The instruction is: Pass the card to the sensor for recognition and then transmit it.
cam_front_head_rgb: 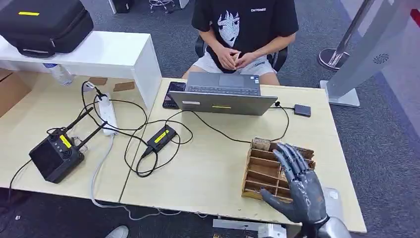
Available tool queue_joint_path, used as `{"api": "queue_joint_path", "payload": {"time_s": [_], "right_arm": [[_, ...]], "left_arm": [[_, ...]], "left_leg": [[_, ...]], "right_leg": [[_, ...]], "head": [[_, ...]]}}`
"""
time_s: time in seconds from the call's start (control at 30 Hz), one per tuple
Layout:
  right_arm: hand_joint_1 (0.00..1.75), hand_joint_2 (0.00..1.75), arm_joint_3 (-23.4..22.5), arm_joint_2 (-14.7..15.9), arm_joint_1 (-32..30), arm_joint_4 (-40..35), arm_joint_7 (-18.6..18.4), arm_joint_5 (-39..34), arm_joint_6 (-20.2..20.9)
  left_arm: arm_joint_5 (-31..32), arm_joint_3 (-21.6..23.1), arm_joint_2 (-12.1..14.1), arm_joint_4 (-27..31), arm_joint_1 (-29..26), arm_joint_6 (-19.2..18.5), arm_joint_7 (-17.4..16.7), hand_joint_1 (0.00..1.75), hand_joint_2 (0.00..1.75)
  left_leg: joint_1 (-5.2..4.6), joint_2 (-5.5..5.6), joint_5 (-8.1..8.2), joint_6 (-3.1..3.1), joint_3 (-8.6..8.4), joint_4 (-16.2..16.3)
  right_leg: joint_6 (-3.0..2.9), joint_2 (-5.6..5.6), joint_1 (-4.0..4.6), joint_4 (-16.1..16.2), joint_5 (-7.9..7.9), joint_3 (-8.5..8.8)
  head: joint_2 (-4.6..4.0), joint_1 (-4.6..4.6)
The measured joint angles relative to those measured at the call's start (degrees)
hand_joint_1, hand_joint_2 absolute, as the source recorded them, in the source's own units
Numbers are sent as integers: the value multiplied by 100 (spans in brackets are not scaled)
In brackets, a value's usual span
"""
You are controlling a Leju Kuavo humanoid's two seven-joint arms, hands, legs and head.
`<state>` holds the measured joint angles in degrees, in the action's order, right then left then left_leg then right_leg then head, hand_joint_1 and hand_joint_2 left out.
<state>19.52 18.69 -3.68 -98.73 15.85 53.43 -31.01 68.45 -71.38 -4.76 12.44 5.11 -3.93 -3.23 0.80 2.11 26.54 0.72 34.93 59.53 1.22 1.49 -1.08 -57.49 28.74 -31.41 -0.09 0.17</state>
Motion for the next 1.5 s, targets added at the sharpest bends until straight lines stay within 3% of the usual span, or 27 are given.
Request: {"api": "queue_joint_path", "payload": {"time_s": [0.23,0.5,0.73,0.97,1.5], "right_arm": [[0,175,374,-24,-158,664,-273,842,-334],[0,175,680,-168,-72,1327,-511,1264,-560],[0,175,794,-208,14,1618,-1016,1881,-820],[0,175,767,-208,38,1753,-1528,2610,-835],[0,175,293,-297,27,1989,-1633,2632,-842]], "left_arm": [[74,0,-2,0,6,0,0,0,175],[105,0,-2,0,8,0,0,0,175],[138,0,-2,0,11,0,0,0,175],[155,0,-2,0,11,0,0,0,175],[188,0,-2,0,11,2,0,0,175]], "left_leg": [[0,-2,0,0,-2,0],[0,-2,-1,0,-2,0],[0,-2,-1,0,-2,0],[0,-2,-1,0,-2,0],[0,-2,-1,0,-2,0]], "right_leg": [[0,1,0,0,0,2],[0,1,0,0,-1,2],[0,1,0,0,-1,2],[0,1,0,0,-1,3],[0,1,0,0,-1,2]], "head": [[0,2],[0,2],[0,2],[0,2],[0,2]]}}
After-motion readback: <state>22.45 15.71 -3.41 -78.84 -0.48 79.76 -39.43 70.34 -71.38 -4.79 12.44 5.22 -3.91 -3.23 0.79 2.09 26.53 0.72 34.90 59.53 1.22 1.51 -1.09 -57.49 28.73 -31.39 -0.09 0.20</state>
